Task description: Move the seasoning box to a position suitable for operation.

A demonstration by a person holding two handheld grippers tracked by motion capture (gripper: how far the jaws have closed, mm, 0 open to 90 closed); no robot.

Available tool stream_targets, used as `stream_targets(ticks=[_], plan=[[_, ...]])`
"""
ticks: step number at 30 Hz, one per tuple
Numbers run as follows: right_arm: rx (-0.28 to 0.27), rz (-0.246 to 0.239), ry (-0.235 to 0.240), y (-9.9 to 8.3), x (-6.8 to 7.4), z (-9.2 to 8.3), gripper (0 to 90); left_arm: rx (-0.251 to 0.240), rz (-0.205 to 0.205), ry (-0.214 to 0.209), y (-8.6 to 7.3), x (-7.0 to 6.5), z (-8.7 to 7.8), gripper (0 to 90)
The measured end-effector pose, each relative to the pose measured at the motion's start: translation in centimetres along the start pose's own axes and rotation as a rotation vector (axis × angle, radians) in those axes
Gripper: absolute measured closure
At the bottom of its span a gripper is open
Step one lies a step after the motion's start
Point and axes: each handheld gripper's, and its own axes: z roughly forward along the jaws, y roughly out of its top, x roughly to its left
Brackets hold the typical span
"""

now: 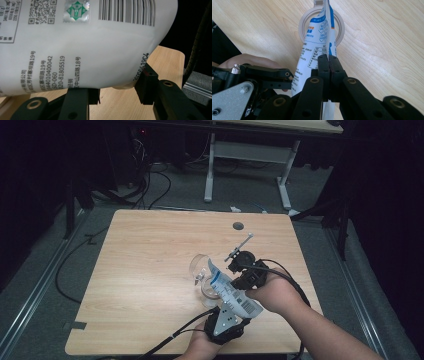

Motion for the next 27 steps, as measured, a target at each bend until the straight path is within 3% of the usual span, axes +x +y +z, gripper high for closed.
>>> stream_targets(ticks=[27], plan=[[0.004,-0.017,-0.007,0.57,-0.1,-0.04,90.0,-0.011,-0.021,-0.003,0.21,0.29,0.11,61.2]])
